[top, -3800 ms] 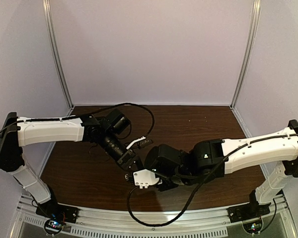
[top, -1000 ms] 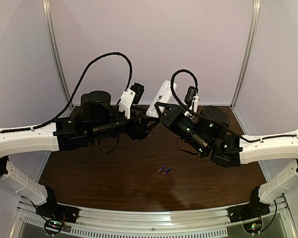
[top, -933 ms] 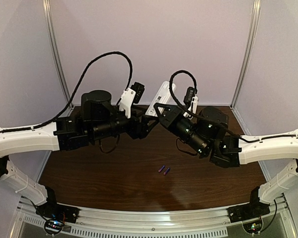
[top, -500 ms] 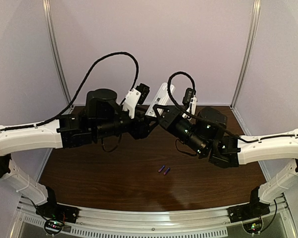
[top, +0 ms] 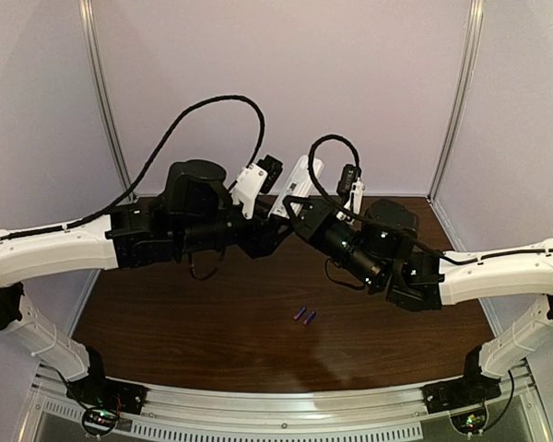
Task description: Load the batteries into the remote control
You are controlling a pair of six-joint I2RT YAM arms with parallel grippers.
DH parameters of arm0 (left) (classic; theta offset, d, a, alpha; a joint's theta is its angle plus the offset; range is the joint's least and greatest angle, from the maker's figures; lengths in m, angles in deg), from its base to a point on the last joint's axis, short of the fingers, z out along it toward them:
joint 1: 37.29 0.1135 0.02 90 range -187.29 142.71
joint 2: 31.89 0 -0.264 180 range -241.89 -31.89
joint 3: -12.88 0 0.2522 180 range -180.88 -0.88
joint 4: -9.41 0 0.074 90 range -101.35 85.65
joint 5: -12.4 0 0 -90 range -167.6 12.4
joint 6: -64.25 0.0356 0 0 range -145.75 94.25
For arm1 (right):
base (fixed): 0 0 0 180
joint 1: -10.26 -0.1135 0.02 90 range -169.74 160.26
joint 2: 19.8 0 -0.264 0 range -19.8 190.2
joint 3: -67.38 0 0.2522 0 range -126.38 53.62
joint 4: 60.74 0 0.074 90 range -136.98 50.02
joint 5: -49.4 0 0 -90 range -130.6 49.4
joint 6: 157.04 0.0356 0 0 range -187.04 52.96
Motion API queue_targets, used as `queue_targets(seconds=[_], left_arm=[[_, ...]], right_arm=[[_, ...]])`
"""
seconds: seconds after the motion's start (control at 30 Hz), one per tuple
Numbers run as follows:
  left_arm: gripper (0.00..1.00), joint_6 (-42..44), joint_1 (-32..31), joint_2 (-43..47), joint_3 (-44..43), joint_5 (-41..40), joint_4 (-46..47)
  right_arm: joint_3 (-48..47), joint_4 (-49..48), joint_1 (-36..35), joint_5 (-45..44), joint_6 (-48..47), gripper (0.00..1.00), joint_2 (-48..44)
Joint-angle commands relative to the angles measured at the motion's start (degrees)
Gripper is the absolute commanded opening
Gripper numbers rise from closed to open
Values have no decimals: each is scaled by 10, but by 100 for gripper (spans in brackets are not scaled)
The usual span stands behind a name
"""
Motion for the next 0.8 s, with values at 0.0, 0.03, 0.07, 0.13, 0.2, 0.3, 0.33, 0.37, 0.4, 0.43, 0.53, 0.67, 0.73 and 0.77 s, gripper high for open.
queue_targets(seconds=[0.0,0.03,0.07,0.13,0.2,0.3,0.33,0.37,0.4,0.43,0.53,0.67,0.73,0.77], left_arm=[[57,2,-1,-25,-26,-31,-9],[57,1,-1,-26,-27,-34,-9],[57,0,-1,-26,-27,-37,-9],[55,0,0,-27,-27,-39,-9],[49,0,-1,-27,-27,-40,-9],[37,2,-1,-22,-21,-32,-10],[33,1,0,-19,-18,-30,-10],[31,0,-1,-16,-15,-28,-9],[29,1,0,-12,-11,-23,-7],[26,2,-1,-8,-6,-19,-4],[20,5,-1,6,12,-12,1],[15,15,-1,27,33,-3,-2],[14,16,0,38,47,-6,-4],[14,19,0,45,55,-2,-3]], right_arm=[[2,-7,-7,35,6,1,11],[2,-7,-7,35,5,1,11],[3,-7,-8,34,5,2,10],[6,-8,-7,34,5,3,8],[7,-8,-8,34,3,4,6],[10,-11,-8,34,-1,8,3],[11,-12,-7,33,-3,13,2],[12,-12,-8,33,-7,20,0],[13,-13,-7,33,-12,26,-3],[15,-12,-8,32,-14,30,-5],[18,-2,-6,22,-21,52,-19],[24,36,6,6,-20,68,-44],[30,53,15,5,-19,75,-56],[32,62,20,5,-21,77,-63]])
